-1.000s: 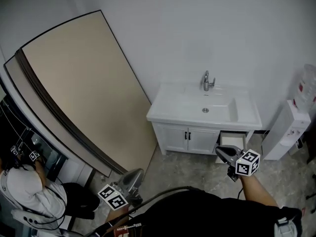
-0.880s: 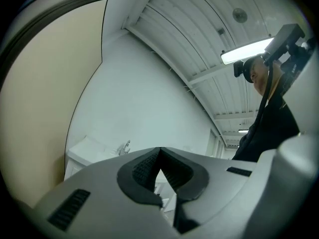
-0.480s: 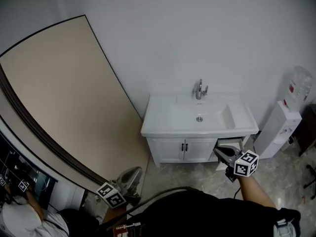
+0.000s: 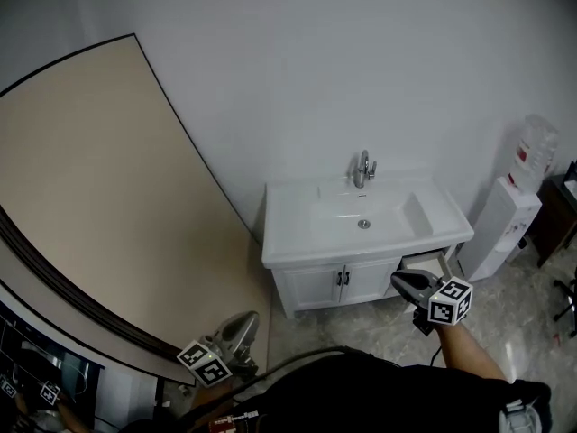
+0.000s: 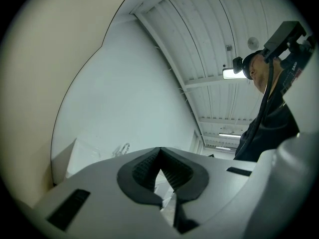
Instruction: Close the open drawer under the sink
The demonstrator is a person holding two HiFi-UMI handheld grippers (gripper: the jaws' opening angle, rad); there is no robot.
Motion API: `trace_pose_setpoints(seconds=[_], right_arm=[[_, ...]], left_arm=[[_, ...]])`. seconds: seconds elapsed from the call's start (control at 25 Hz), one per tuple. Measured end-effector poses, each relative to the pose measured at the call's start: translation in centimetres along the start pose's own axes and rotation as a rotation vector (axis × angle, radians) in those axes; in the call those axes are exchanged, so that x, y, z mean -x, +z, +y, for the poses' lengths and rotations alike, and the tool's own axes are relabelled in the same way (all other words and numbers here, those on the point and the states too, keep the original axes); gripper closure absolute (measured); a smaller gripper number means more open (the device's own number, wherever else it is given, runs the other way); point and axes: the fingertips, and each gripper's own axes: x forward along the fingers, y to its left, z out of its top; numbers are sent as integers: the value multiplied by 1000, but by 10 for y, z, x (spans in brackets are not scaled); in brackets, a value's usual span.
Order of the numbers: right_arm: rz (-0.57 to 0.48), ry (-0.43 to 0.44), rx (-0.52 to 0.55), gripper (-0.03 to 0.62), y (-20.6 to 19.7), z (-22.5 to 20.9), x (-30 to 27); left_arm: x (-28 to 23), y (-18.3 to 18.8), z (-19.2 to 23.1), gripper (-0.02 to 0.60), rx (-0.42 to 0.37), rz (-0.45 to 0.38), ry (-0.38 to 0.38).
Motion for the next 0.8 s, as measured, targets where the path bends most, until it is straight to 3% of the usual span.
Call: trace_pose_setpoints(seconds=[0.24, 0.44, 0.8], right_arm=[[34, -9, 1, 583, -10, -16, -27], [32, 50, 17, 583, -9, -56, -52], [17, 183, 62, 583, 46, -173, -93]], left_arm=[[-10, -5, 35, 581, 19, -5, -6], [-27, -13, 58, 581, 4, -27, 60], [-136, 11, 65, 581, -60, -101, 154]])
